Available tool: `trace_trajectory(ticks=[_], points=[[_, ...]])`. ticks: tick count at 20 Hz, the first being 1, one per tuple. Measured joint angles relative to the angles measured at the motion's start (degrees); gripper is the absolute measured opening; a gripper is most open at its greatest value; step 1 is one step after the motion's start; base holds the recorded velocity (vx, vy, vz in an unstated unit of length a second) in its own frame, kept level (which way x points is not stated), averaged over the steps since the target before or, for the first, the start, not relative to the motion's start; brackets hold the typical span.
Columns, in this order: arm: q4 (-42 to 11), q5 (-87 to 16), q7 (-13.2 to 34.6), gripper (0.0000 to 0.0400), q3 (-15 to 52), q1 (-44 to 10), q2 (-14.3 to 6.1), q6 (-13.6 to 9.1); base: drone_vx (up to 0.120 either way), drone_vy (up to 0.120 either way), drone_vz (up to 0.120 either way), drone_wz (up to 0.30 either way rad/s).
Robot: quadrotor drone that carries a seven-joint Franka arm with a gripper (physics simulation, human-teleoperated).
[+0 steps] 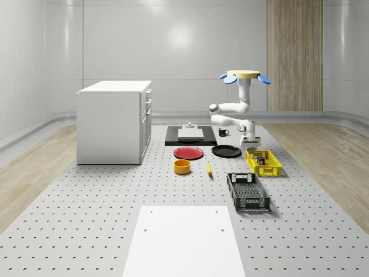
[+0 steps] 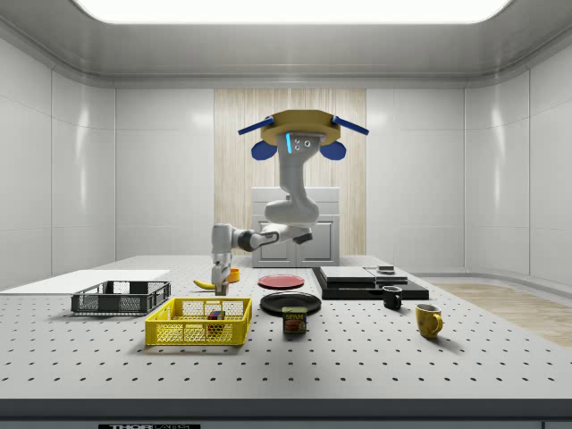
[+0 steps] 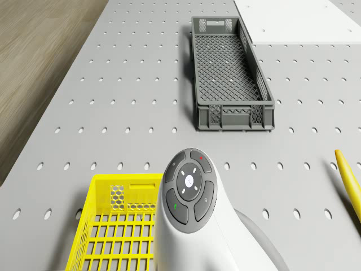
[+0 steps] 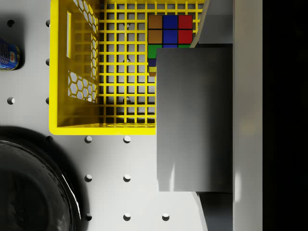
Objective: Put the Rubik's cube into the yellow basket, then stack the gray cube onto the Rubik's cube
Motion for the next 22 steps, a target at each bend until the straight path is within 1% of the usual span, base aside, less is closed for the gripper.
trace_trajectory(ticks=[2, 5, 13, 15, 19, 22], points=[[0.0, 0.0, 0.0, 0.0251, 0.0, -0.01, -0.01, 0.01, 0.0, 0.12, 0.0, 0.0], [0.0, 0.01, 0.01, 0.0251, 0.0, -0.01, -0.02, 0.02, 0.0, 0.12, -0.107, 0.0], [0.01, 0.03, 0.03, 0.0251, 0.01, -0.03, -0.06, 0.06, 0.0, 0.12, 0.0, 0.0], [0.01, 0.03, 0.03, 0.0251, 0.01, -0.04, -0.07, 0.06, 0.0, 0.02, 0.0, 0.0], [0.01, 0.04, 0.04, 0.0251, 0.02, -0.04, -0.08, 0.08, 0.0, 0.08, 0.0, 0.0], [0.06, -0.07, 0.03, 0.0251, -0.11, -0.08, -0.09, 0.15, 0.0, 0.0, 0.0, 0.0]])
